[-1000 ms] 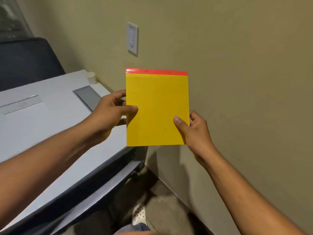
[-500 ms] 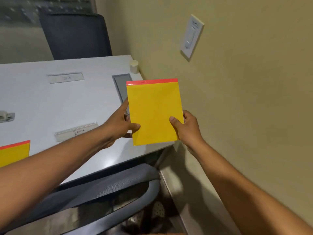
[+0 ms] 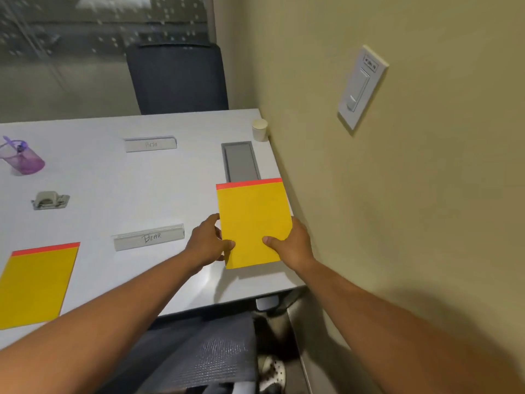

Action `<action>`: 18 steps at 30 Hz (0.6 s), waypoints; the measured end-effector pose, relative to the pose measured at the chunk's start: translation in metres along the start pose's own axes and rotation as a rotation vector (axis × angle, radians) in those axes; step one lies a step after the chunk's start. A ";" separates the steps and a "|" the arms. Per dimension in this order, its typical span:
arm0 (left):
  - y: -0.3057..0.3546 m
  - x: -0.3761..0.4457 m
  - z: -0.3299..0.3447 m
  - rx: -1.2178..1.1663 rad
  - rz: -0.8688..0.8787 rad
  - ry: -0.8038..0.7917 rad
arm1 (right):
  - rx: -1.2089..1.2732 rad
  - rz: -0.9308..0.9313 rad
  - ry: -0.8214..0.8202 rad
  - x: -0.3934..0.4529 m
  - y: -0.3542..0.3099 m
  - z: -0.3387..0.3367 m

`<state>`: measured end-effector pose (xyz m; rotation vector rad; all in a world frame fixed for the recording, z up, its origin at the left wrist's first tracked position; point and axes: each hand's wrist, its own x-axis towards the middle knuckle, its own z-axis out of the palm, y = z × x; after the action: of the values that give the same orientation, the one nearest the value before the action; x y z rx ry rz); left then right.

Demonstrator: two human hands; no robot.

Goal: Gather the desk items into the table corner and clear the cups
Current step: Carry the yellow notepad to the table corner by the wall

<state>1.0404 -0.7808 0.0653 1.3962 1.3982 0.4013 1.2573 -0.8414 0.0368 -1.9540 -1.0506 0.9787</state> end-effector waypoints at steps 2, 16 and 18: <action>-0.008 0.009 0.003 0.063 0.013 -0.068 | -0.068 0.036 -0.021 0.007 0.008 0.006; -0.041 0.131 0.040 0.218 0.027 -0.112 | -0.220 0.095 -0.054 0.117 0.047 0.021; -0.045 0.150 0.044 0.244 0.080 -0.117 | -0.258 0.097 -0.047 0.136 0.048 0.026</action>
<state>1.0924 -0.6815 -0.0521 1.6511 1.3312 0.2007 1.3043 -0.7367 -0.0539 -2.2176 -1.1659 0.9856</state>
